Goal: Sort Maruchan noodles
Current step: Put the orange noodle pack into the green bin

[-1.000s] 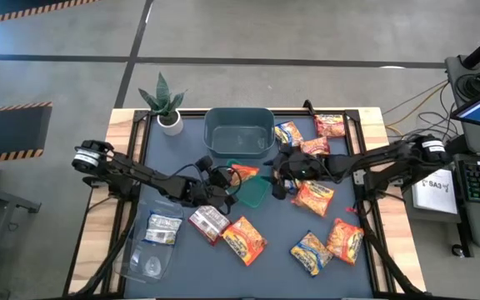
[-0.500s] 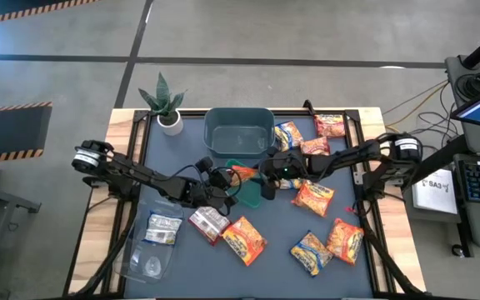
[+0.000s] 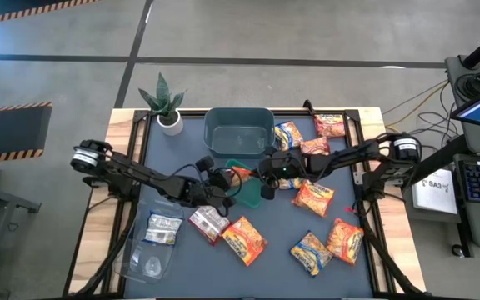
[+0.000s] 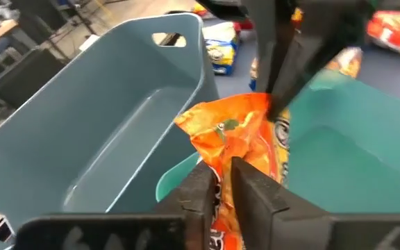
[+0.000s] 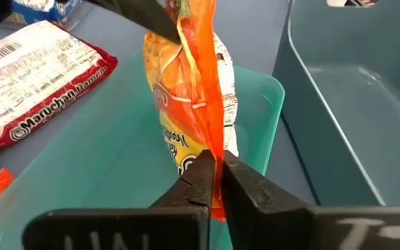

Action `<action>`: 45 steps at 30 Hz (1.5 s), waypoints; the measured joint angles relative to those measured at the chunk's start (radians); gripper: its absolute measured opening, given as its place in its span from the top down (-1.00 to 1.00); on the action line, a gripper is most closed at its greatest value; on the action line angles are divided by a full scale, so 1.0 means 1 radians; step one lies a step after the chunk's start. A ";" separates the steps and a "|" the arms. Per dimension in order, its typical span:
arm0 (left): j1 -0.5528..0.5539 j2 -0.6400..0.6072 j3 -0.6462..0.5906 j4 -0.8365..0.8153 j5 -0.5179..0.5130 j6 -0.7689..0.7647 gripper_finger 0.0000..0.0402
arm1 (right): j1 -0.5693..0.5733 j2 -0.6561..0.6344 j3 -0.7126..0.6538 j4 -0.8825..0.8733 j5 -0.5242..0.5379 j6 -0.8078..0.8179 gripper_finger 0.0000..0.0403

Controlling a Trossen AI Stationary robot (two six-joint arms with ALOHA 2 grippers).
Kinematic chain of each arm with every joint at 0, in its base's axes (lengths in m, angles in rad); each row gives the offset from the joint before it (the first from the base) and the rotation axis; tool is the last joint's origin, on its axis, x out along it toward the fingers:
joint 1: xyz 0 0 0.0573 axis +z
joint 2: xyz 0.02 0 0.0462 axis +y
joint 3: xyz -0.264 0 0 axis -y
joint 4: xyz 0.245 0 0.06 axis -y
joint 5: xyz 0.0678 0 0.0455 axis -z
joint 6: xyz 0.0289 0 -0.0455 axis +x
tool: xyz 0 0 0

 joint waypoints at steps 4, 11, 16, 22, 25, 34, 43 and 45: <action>-0.001 -0.033 0.019 -0.083 0.003 0.038 0.56 | 0.000 -0.020 0.000 -0.024 0.000 -0.002 0.96; -0.007 -0.079 0.077 -0.177 0.054 0.223 0.23 | 0.000 -0.049 0.000 -0.054 0.000 -0.023 0.96; -0.004 -0.092 0.134 -0.122 0.245 0.431 0.15 | 0.000 -0.050 0.000 -0.064 0.001 -0.037 0.96; 0.108 -0.083 0.140 -0.036 0.388 0.493 0.15 | 0.000 -0.050 0.000 -0.068 0.003 -0.040 0.96; 0.176 -0.065 0.137 -0.040 0.461 0.458 0.15 | 0.000 -0.050 0.000 -0.072 0.003 -0.039 0.96; 0.225 -0.022 0.137 -0.035 0.590 0.446 0.15 | 0.000 -0.050 0.000 -0.073 0.003 -0.037 0.96; 0.238 0.012 0.131 -0.055 0.576 0.408 0.18 | 0.002 -0.050 0.000 -0.072 0.003 -0.052 0.96; 0.239 0.013 0.131 -0.055 0.564 0.413 0.25 | 0.002 -0.050 0.000 -0.072 0.003 -0.050 0.96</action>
